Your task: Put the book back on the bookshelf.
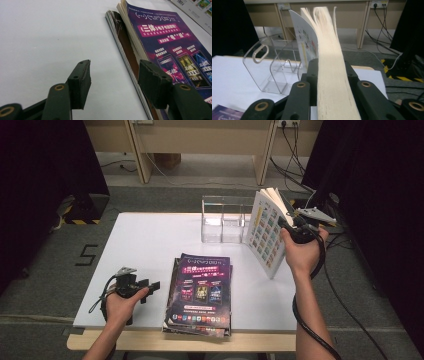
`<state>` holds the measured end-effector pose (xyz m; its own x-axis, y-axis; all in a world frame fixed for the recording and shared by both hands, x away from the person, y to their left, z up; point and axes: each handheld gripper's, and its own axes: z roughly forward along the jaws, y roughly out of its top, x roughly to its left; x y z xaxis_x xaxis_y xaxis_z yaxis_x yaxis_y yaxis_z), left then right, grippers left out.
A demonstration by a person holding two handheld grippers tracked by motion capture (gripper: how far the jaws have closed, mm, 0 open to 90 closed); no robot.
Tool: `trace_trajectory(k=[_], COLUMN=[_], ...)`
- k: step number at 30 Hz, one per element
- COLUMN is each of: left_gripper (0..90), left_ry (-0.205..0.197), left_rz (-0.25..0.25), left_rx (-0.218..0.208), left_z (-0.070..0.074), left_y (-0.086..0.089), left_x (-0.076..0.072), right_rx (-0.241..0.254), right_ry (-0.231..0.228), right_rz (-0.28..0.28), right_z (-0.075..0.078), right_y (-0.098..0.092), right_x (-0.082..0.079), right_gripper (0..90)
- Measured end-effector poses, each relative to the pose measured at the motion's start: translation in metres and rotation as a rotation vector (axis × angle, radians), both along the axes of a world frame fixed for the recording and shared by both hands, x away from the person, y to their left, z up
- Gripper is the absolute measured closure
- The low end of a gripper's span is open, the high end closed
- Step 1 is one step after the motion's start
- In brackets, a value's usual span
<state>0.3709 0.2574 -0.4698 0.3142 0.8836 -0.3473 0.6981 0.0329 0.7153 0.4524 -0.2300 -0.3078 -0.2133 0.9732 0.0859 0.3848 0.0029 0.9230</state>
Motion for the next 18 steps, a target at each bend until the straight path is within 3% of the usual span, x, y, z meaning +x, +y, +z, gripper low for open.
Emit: trace_trajectory(k=[2,7,18], left_gripper=[42.7,42.8,43.0], left_ry=[0.0,-0.001,-0.005], left_rz=[0.001,0.006,0.007], left_rx=[-0.001,-0.003,0.002], left_z=[0.0,0.0,0.002], left_y=[0.0,0.001,0.002], left_x=[0.0,0.0,0.0], right_rx=[0.019,0.004,0.019], right_ry=[-0.006,-0.021,-0.041], right_rz=[0.001,-0.005,-0.02], right_z=[0.0,0.001,0.006], right_y=[0.001,0.008,0.012], right_x=[0.0,0.002,0.004], right_gripper=[74.1,74.2,74.3])
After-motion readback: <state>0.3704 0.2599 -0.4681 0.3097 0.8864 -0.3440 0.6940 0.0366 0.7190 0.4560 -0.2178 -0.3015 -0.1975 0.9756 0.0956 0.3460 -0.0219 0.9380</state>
